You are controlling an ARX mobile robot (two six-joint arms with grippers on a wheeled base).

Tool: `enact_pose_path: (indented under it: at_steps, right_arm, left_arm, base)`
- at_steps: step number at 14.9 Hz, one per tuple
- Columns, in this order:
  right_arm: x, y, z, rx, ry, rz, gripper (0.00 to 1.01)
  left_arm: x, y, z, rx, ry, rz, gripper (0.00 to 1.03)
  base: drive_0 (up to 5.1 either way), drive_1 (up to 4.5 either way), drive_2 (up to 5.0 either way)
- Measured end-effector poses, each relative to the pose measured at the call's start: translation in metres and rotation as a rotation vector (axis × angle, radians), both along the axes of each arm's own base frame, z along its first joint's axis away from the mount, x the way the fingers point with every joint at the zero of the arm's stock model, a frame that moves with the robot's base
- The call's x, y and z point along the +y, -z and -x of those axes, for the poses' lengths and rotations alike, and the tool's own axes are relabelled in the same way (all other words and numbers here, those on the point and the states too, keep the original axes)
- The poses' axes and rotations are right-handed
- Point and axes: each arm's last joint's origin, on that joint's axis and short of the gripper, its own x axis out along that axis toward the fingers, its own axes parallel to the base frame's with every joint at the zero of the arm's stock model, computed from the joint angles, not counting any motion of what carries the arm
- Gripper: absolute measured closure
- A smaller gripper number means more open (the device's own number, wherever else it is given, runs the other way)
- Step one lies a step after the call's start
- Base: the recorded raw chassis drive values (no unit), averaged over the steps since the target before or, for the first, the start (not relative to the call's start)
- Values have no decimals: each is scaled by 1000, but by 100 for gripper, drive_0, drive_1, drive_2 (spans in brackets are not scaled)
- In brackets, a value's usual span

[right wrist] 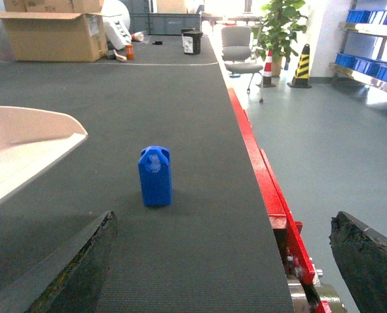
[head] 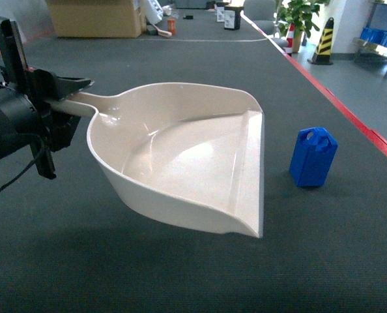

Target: Place part in tray to right shelf

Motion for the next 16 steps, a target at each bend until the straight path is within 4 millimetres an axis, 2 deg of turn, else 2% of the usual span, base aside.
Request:
enact_pose_path:
  at_steps: [3, 5, 6, 9, 12, 14, 16]
  right_arm:
    - [0, 0, 0, 0, 0, 0, 3]
    - [0, 0, 0, 0, 0, 0, 3]
    - [1, 0, -9, 319, 74, 18, 3]
    - [-7, -39, -76, 351, 57, -17, 3]
    - [0, -45, -139, 467, -30, -40, 3]
    - [14, -47, -192, 564, -79, -66, 3]
    - [28, -44, -238, 634, -94, -83, 3]
  left_arm:
    - [-20, 2, 13, 20, 66, 0, 89]
    - [-22, 3, 14, 22, 70, -5, 89]
    - [-20, 2, 14, 20, 59, -4, 89]
    - [-22, 0, 15, 13, 69, -4, 89]
    - [-22, 0, 15, 14, 66, -4, 89]
    - [-22, 0, 15, 13, 66, -4, 90]
    - [-22, 0, 15, 13, 66, -4, 90]
  base:
    - [0, 0, 0]
    - [0, 0, 0]
    - [0, 0, 0]
    - [0, 0, 0]
    - [0, 0, 0]
    - [0, 0, 0]
    - [0, 0, 0]
